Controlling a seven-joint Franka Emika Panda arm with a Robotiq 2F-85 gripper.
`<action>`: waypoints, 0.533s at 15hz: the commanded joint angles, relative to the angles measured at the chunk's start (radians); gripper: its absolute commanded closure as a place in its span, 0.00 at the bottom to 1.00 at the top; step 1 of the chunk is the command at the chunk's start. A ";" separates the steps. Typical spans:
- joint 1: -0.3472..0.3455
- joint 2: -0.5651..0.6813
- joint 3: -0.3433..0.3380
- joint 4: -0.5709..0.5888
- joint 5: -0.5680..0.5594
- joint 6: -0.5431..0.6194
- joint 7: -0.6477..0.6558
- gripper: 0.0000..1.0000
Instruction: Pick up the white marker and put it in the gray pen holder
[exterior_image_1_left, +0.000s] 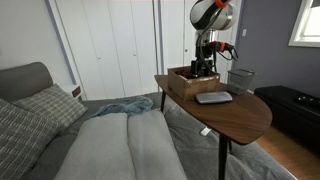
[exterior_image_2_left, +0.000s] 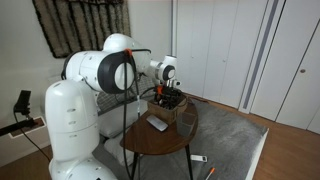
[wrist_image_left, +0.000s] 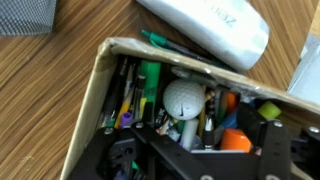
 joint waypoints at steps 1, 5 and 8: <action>-0.008 0.015 0.016 0.057 -0.001 -0.135 -0.019 0.16; -0.008 0.024 0.011 0.056 -0.029 -0.167 0.003 0.00; -0.005 0.026 0.004 0.046 -0.086 -0.135 0.037 0.00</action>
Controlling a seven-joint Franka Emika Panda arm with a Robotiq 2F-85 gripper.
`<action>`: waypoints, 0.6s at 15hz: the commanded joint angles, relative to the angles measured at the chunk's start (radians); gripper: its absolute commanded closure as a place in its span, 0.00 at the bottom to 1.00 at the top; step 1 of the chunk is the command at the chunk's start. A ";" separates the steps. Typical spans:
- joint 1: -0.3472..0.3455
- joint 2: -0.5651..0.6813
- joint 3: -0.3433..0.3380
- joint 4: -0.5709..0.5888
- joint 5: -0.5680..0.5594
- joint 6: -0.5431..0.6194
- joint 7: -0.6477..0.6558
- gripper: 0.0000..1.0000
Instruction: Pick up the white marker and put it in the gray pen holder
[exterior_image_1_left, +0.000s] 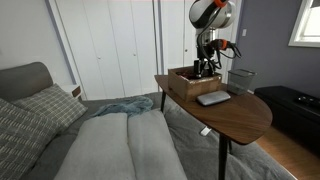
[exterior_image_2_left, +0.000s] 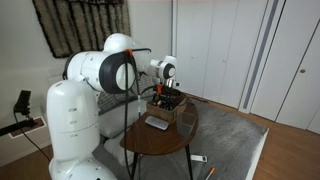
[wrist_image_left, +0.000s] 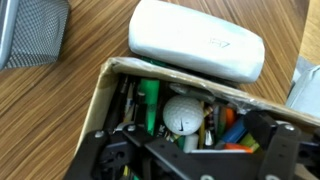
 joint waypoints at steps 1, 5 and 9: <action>-0.002 0.020 0.002 0.011 -0.067 0.009 0.042 0.00; 0.006 0.048 0.005 0.002 -0.115 0.014 0.076 0.29; 0.015 0.063 0.012 -0.006 -0.133 0.058 0.104 0.63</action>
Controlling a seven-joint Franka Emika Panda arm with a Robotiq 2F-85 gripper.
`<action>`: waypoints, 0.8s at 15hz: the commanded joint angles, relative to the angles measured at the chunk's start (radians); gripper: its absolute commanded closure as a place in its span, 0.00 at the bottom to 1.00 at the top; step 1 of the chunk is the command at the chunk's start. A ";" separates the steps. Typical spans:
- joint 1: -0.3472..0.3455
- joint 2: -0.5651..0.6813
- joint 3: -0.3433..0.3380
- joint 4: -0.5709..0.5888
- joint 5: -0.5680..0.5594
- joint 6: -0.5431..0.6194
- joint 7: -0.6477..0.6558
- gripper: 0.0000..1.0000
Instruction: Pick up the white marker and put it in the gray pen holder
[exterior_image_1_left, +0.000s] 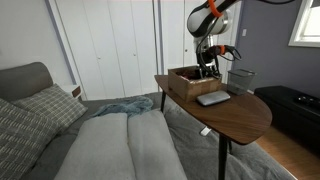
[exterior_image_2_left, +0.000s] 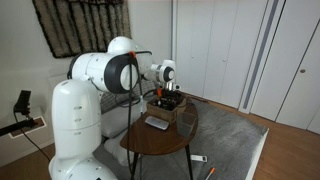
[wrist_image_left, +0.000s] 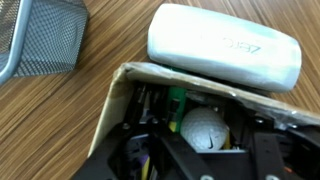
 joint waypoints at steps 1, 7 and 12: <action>0.006 0.020 0.006 0.005 -0.042 0.049 0.045 0.69; -0.001 -0.030 0.001 0.054 -0.052 0.095 0.055 1.00; -0.001 -0.035 0.006 0.098 -0.037 0.126 0.045 0.98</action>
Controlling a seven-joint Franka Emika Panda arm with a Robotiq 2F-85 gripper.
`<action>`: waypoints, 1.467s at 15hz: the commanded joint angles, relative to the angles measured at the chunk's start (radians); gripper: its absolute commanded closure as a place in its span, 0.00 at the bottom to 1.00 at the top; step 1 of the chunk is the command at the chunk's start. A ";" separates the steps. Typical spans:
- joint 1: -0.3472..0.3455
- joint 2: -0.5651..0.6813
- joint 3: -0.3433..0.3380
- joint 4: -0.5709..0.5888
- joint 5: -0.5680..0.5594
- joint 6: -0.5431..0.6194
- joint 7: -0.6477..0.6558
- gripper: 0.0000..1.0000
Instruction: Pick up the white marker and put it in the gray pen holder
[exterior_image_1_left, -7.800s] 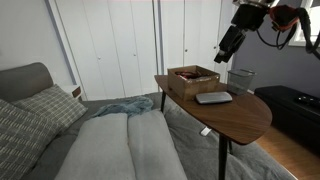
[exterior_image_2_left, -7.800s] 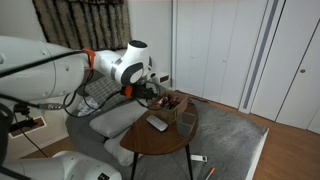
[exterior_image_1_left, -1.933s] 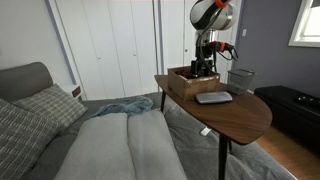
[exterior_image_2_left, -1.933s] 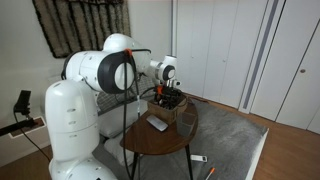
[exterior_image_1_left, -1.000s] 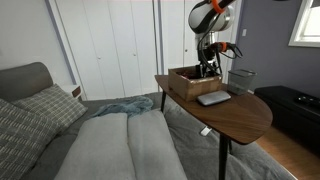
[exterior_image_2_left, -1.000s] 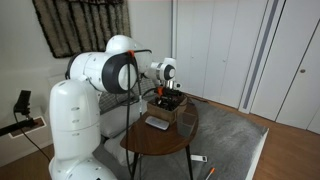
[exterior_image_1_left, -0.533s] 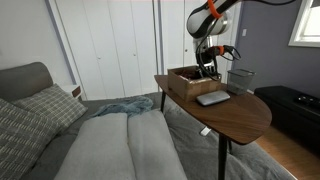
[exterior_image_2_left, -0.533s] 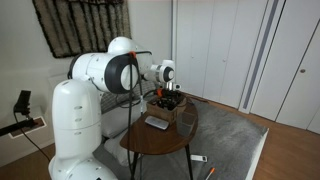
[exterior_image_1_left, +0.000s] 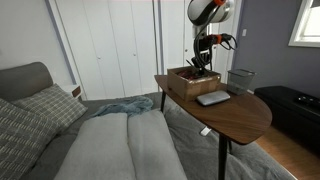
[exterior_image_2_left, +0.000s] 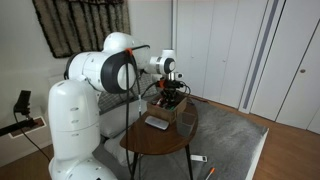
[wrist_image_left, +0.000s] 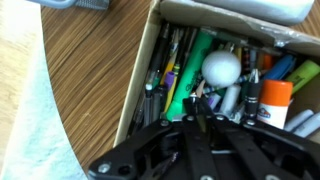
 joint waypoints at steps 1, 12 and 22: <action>0.001 -0.005 0.010 0.023 0.001 0.010 0.008 0.97; 0.004 0.007 0.039 -0.008 0.120 -0.057 0.001 0.02; -0.047 0.040 0.006 -0.044 0.134 -0.054 -0.022 0.24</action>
